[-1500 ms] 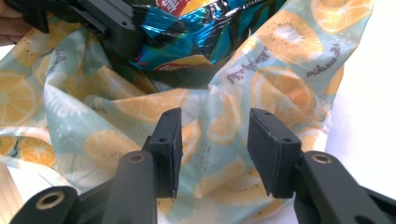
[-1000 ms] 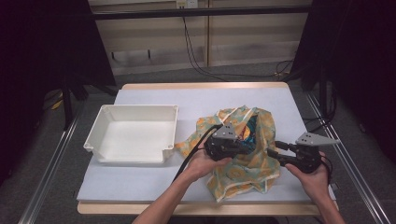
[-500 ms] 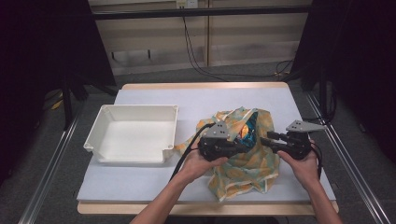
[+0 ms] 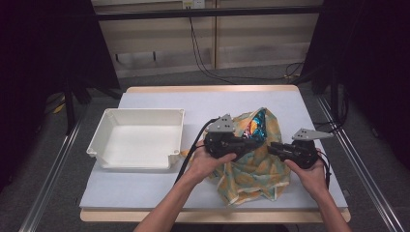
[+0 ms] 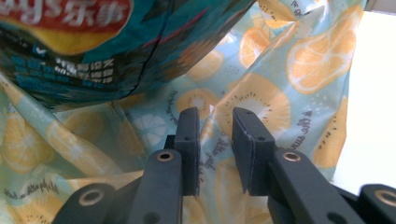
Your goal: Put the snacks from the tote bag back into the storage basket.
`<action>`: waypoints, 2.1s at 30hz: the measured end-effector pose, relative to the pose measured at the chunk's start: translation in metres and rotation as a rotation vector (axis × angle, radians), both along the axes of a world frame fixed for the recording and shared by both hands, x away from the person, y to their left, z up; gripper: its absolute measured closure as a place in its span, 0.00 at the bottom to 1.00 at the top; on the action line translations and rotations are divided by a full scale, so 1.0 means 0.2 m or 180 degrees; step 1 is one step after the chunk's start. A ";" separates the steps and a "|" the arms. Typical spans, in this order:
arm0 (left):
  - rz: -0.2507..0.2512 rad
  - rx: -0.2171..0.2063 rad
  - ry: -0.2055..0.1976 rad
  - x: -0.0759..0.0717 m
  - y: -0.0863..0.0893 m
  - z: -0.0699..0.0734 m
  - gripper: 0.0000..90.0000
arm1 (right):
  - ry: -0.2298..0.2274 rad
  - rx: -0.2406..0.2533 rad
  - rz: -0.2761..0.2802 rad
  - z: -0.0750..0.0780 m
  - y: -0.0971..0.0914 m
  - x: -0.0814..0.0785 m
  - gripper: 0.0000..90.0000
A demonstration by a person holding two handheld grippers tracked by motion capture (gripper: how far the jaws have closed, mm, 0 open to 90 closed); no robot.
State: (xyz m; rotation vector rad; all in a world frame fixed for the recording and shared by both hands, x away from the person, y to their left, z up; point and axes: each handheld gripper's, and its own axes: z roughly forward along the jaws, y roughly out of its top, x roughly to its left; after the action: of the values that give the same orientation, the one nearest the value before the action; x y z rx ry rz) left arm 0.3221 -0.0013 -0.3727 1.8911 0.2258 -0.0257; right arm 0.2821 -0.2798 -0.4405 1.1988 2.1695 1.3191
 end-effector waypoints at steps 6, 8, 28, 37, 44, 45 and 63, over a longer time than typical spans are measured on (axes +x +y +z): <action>0.0039 -0.0052 0.0026 0.04 -0.01 0.05 1.00 | -0.0034 0.0019 0.0015 0.01 0.00 -0.01 0.78; 0.0055 -0.0102 0.0074 0.06 -0.01 0.06 1.00 | -0.0043 0.0041 0.0006 0.02 -0.01 -0.01 0.78; 0.0136 -0.0204 -0.0047 0.13 -0.04 0.22 1.00 | -0.0115 0.0066 0.0079 0.04 0.01 -0.04 0.77; 0.0170 -0.0342 0.0024 0.17 -0.03 0.29 1.00 | -0.0127 0.0154 0.0054 0.05 -0.02 -0.05 0.77; 0.0184 -0.0397 0.0028 0.20 -0.04 0.33 1.00 | -0.0122 0.0184 0.0071 0.04 -0.02 -0.05 0.76; 0.0202 -0.0423 0.0037 0.20 -0.04 0.34 1.00 | -0.0124 0.0187 0.0073 0.04 -0.02 -0.05 0.76; 0.0193 -0.0596 -0.0081 0.17 0.05 0.48 1.00 | -0.0164 0.0236 0.0084 0.06 -0.01 -0.08 0.63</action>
State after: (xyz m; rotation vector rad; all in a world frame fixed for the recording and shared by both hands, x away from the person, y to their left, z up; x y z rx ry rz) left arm 0.3568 0.0091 -0.2761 1.6967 0.2545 0.0177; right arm 0.2662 -0.2825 -0.4290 1.1541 2.1244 1.4369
